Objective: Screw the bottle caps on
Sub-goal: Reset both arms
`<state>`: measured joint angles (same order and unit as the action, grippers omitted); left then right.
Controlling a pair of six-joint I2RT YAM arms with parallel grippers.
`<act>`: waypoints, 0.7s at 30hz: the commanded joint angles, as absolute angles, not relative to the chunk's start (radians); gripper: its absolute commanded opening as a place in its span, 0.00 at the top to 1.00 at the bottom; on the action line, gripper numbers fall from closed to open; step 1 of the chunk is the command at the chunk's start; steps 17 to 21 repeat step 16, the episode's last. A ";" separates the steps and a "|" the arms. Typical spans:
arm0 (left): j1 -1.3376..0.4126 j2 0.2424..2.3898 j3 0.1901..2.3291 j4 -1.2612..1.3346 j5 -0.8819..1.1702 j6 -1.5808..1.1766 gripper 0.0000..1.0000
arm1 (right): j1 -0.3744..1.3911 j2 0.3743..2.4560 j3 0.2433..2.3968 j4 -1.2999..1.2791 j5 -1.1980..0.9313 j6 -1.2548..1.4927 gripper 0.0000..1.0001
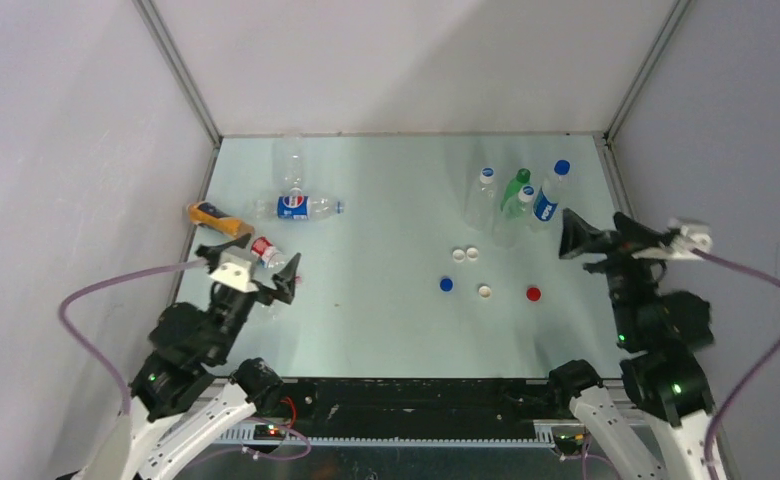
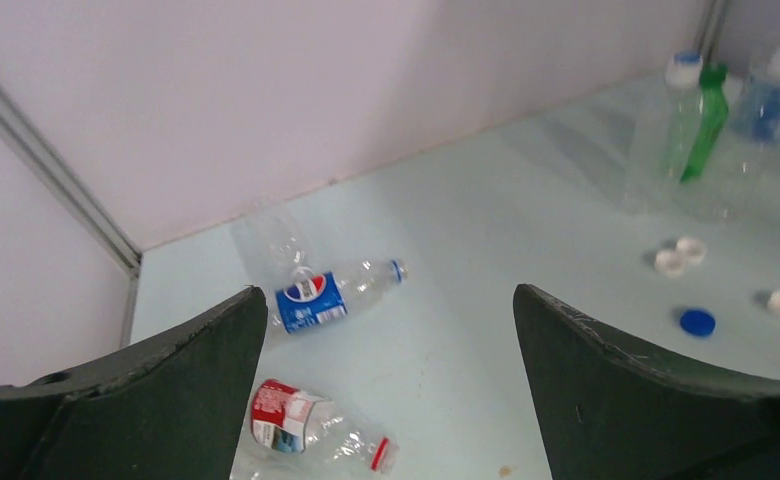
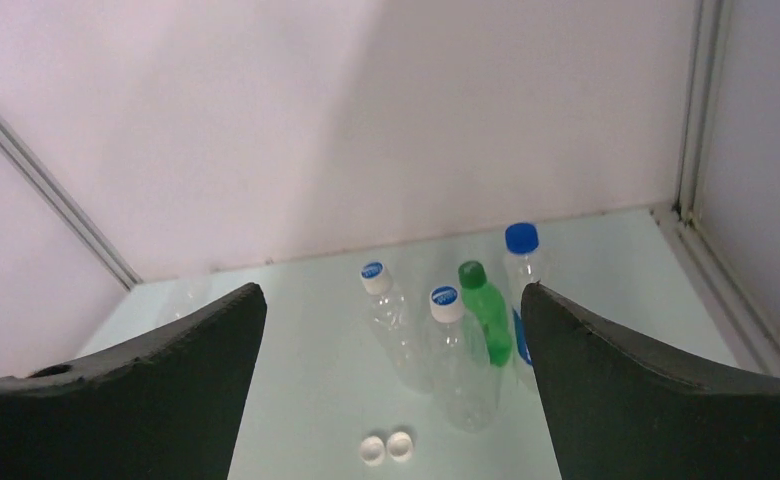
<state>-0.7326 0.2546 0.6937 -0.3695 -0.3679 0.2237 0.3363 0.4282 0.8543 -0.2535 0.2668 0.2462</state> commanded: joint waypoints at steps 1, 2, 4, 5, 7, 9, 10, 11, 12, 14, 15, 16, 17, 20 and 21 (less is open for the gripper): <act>-0.727 0.193 0.795 -0.428 -0.445 0.202 0.00 | 0.340 0.318 0.901 -0.390 0.274 0.225 0.01; -0.727 0.182 0.805 -0.439 -0.452 0.202 0.00 | 0.340 0.304 0.905 -0.407 0.280 0.222 0.00; -0.727 0.151 0.828 -0.449 -0.473 0.197 0.00 | 0.339 0.268 0.916 -0.431 0.303 0.216 0.01; -0.727 0.131 0.832 -0.450 -0.484 0.192 0.00 | 0.339 0.252 0.920 -0.451 0.318 0.212 0.01; -0.727 0.102 0.828 -0.451 -0.496 0.186 0.00 | 0.339 0.233 0.921 -0.470 0.332 0.208 0.01; -0.727 0.077 0.824 -0.458 -0.508 0.171 0.00 | 0.339 0.223 0.922 -0.479 0.341 0.206 0.01; -0.727 0.069 0.824 -0.465 -0.511 0.166 0.00 | 0.339 0.220 0.922 -0.480 0.341 0.206 0.01; -0.727 0.052 0.823 -0.469 -0.515 0.156 0.00 | 0.338 0.219 0.922 -0.482 0.341 0.209 0.01; -0.726 0.043 0.822 -0.478 -0.520 0.152 0.00 | 0.338 0.217 0.922 -0.482 0.342 0.209 0.01; -0.727 0.015 0.818 -0.488 -0.528 0.136 0.00 | 0.339 0.217 0.922 -0.483 0.343 0.211 0.01; -0.727 0.006 0.814 -0.494 -0.528 0.128 0.00 | 0.339 0.218 0.922 -0.482 0.341 0.207 0.01; -0.727 -0.023 0.812 -0.497 -0.530 0.124 0.00 | 0.339 0.220 0.922 -0.481 0.346 0.206 0.01; -0.727 -0.023 0.812 -0.497 -0.530 0.124 0.00 | 0.339 0.220 0.922 -0.481 0.346 0.206 0.01; -0.727 -0.023 0.812 -0.497 -0.530 0.124 0.00 | 0.339 0.220 0.922 -0.481 0.346 0.206 0.01; -0.727 -0.023 0.812 -0.497 -0.530 0.124 0.00 | 0.339 0.220 0.922 -0.481 0.346 0.206 0.01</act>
